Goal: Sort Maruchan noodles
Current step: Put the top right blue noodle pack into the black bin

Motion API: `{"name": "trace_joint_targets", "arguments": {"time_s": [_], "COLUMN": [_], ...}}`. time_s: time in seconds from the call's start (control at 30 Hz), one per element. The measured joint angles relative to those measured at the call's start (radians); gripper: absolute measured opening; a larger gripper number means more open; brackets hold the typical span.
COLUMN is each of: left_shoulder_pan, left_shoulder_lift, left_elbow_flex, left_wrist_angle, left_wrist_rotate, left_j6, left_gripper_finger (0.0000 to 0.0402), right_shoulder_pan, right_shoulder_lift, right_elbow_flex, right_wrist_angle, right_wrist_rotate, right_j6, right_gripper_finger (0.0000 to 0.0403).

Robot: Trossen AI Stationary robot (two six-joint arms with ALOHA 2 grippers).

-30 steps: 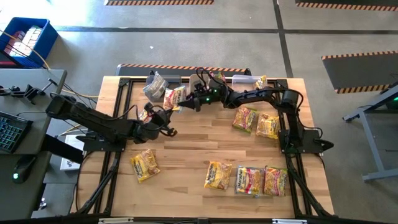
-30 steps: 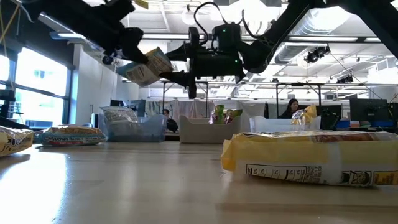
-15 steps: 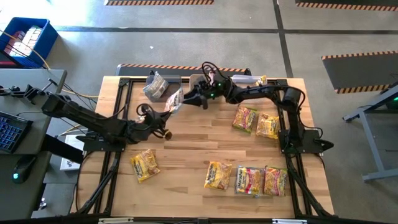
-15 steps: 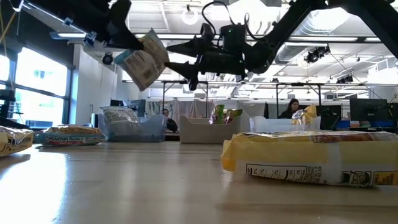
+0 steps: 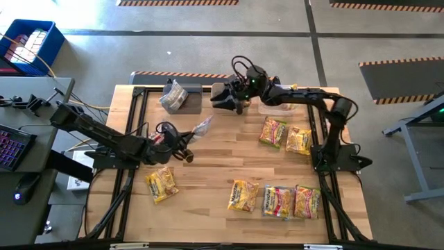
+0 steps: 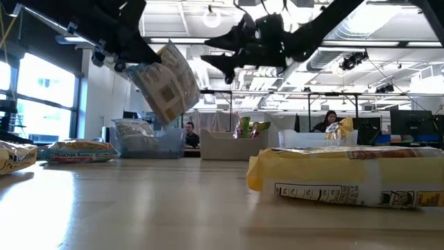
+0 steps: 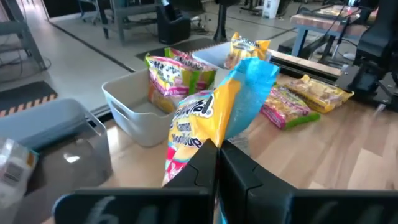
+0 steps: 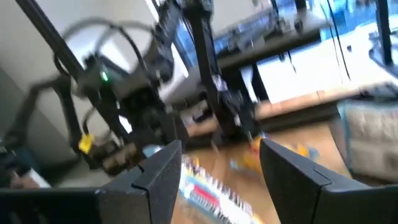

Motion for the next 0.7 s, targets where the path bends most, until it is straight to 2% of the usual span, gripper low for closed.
{"name": "trace_joint_targets", "arguments": {"time_s": [0.17, 0.27, 0.33, 0.43, 0.57, 0.7], "left_shoulder_pan": [-0.001, -0.001, -0.001, 0.010, 0.061, 0.135], "left_shoulder_lift": [0.040, 0.043, 0.043, 0.036, 0.035, 0.035], "left_elbow_flex": [0.000, 0.000, 0.000, 0.000, 0.000, 0.000], "left_wrist_angle": [0.015, 0.047, 0.086, 0.161, 0.299, 0.441], "left_wrist_rotate": [-0.011, -0.003, 0.021, 0.108, 0.322, 0.550], "left_j6": [-0.038, -0.016, 0.019, 0.092, 0.200, 0.255], "left_gripper_finger": [0.0000, 0.0000, 0.0000, 0.0000, 0.0000, 0.0000], "right_shoulder_pan": [0.003, 0.002, 0.002, 0.021, 0.093, 0.155], "right_shoulder_lift": [-0.104, -0.173, -0.211, -0.235, -0.211, -0.202], "right_elbow_flex": [-0.024, -0.125, -0.239, -0.428, -0.617, -0.674], "right_wrist_angle": [-0.374, -0.428, -0.332, 0.000, 0.428, 0.579], "right_wrist_rotate": [0.037, 0.040, 0.044, 0.078, 0.230, 0.308], "right_j6": [-0.279, -0.347, -0.332, -0.214, -0.111, -0.090], "right_gripper_finger": [0.0205, 0.0205, 0.0204, 0.0204, 0.0204, 0.0204]}}
